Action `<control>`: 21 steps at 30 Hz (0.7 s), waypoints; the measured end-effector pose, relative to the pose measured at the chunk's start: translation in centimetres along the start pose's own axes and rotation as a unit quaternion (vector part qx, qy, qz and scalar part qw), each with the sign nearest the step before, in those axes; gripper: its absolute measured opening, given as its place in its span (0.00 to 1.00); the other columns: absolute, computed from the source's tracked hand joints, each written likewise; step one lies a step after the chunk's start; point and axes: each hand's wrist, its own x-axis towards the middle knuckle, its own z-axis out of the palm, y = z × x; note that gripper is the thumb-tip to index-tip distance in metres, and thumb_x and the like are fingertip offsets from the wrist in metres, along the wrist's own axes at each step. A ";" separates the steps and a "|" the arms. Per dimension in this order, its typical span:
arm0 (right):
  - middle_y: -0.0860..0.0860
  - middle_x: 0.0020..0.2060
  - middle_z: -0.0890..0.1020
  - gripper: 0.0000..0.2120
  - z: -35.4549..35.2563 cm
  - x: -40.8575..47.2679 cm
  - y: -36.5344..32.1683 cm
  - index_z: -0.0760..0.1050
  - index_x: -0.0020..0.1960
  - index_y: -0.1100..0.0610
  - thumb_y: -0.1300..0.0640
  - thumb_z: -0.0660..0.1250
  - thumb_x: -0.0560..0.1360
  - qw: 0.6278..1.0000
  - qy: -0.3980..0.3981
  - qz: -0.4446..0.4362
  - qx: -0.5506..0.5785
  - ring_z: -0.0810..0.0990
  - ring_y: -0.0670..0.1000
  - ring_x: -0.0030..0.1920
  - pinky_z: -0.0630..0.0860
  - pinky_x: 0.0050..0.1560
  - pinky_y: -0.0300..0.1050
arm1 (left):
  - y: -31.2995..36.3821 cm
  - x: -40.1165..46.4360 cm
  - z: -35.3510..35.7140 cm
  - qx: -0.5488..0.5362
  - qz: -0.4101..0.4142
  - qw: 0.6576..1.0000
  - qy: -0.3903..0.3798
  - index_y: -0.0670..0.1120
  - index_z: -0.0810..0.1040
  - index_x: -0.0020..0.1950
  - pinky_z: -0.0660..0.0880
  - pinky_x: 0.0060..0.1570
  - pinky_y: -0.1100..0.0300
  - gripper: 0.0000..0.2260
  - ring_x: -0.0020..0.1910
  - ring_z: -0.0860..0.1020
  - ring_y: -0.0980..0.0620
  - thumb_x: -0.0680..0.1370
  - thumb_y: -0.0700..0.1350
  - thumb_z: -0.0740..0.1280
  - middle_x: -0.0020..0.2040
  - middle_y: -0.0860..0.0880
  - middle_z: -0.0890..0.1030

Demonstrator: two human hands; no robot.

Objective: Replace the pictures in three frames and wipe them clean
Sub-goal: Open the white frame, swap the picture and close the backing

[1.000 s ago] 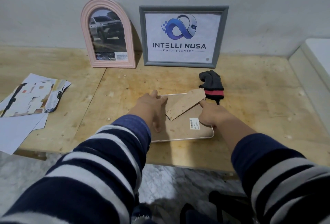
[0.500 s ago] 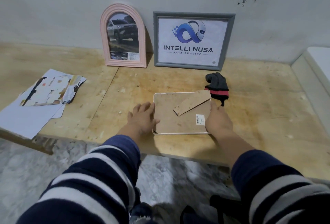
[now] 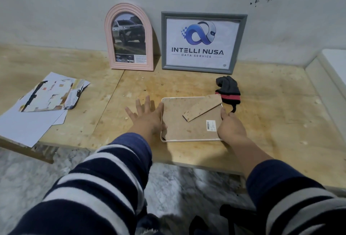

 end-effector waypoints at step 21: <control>0.57 0.57 0.79 0.19 -0.7 -2.0 0.1 0.73 0.64 0.60 0.68 0.56 0.76 0.978 0.065 0.091 0.177 0.78 0.55 0.49 0.74 0.42 0.43 | 0.1 -0.6 1.2 -0.083 0.025 0.993 0.080 0.45 0.60 0.75 0.43 0.74 0.40 0.30 0.77 0.43 0.42 0.76 0.51 0.66 0.79 0.49 0.50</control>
